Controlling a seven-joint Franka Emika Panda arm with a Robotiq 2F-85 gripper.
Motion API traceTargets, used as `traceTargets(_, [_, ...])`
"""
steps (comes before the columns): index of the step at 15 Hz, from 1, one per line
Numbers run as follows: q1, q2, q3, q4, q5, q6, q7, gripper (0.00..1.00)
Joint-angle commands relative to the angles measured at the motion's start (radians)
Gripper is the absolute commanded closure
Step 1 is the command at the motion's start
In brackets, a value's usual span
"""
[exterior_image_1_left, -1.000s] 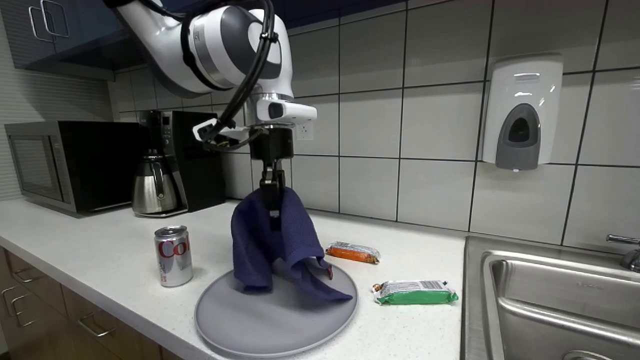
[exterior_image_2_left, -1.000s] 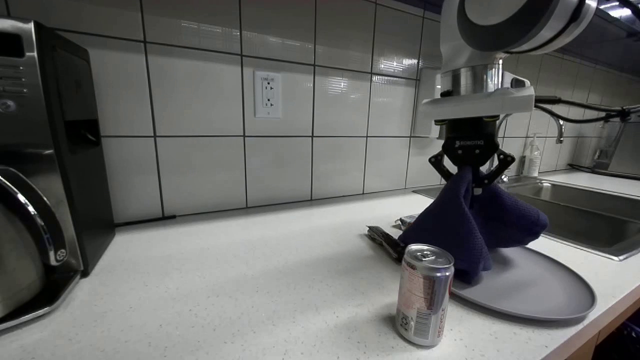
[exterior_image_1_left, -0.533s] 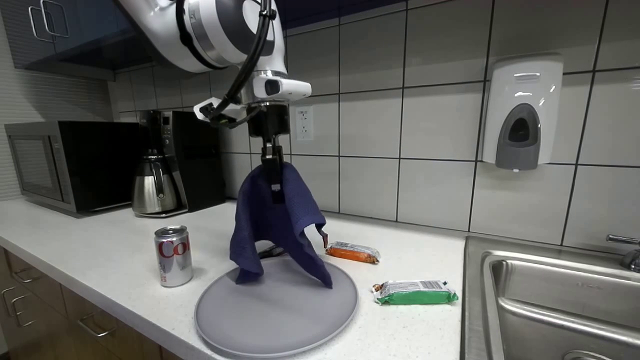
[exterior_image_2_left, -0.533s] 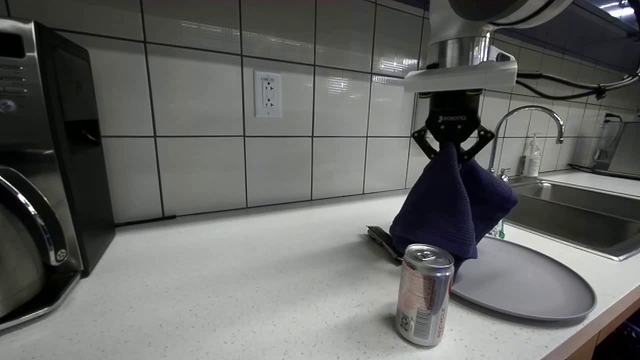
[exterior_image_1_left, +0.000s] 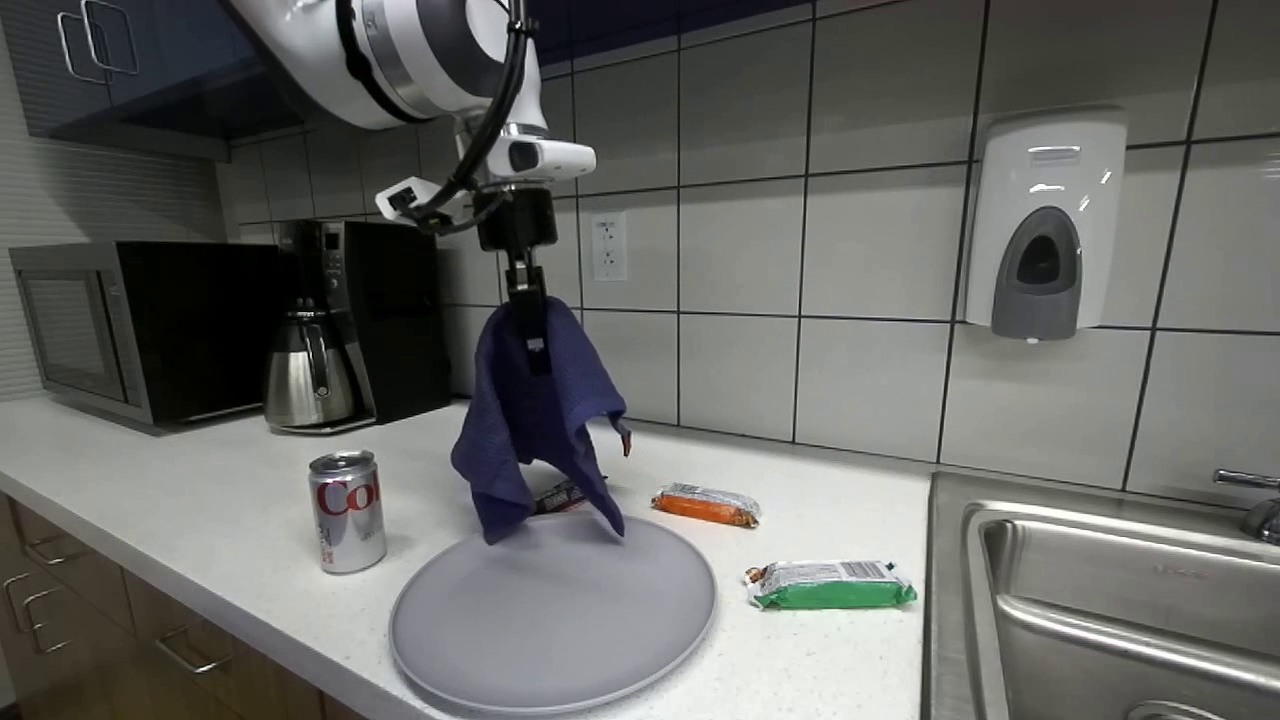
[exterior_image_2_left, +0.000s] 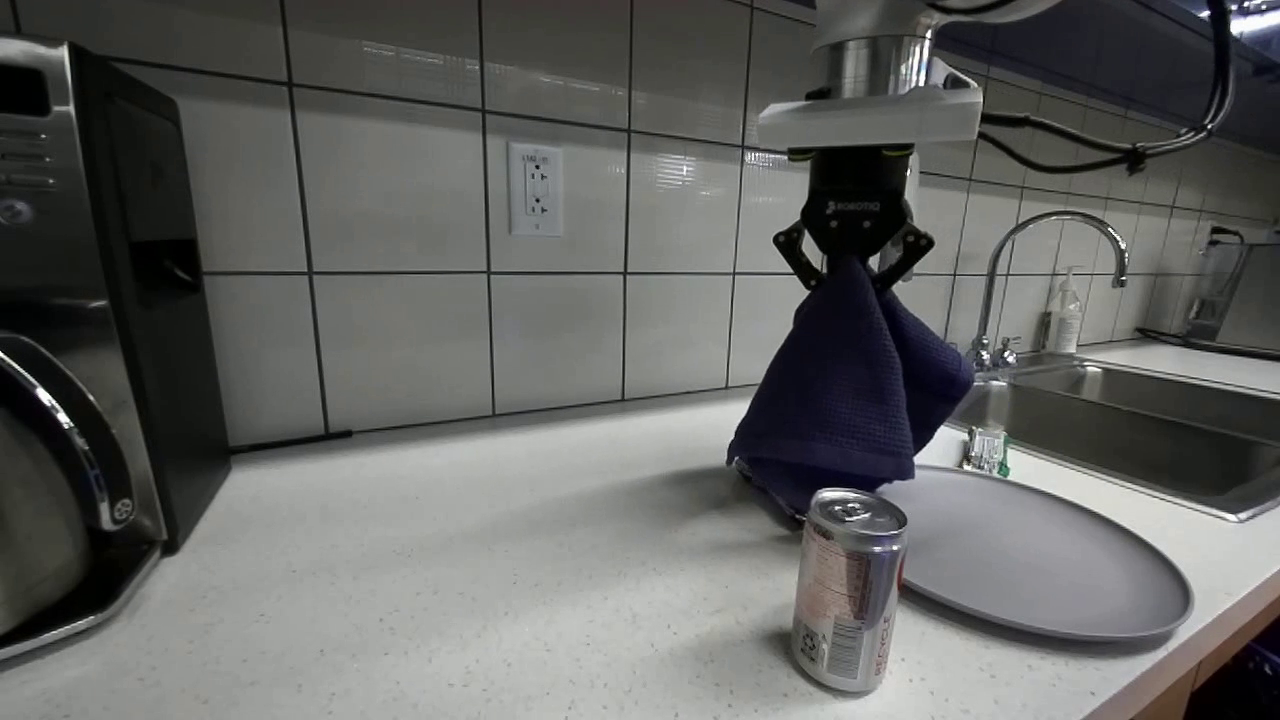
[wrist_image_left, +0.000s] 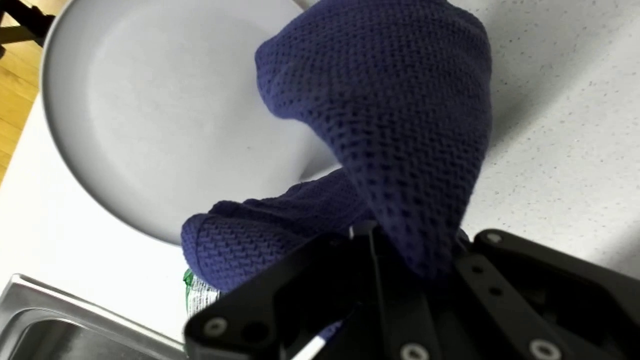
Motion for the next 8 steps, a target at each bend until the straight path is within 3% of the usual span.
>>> traceTargets(1, [0.018, 0.037, 0.022, 0.054, -0.007, -0.021, -0.005, 0.99])
traceTargets(8, [0.072, 0.102, 0.047, 0.127, -0.003, -0.022, -0.013, 0.99])
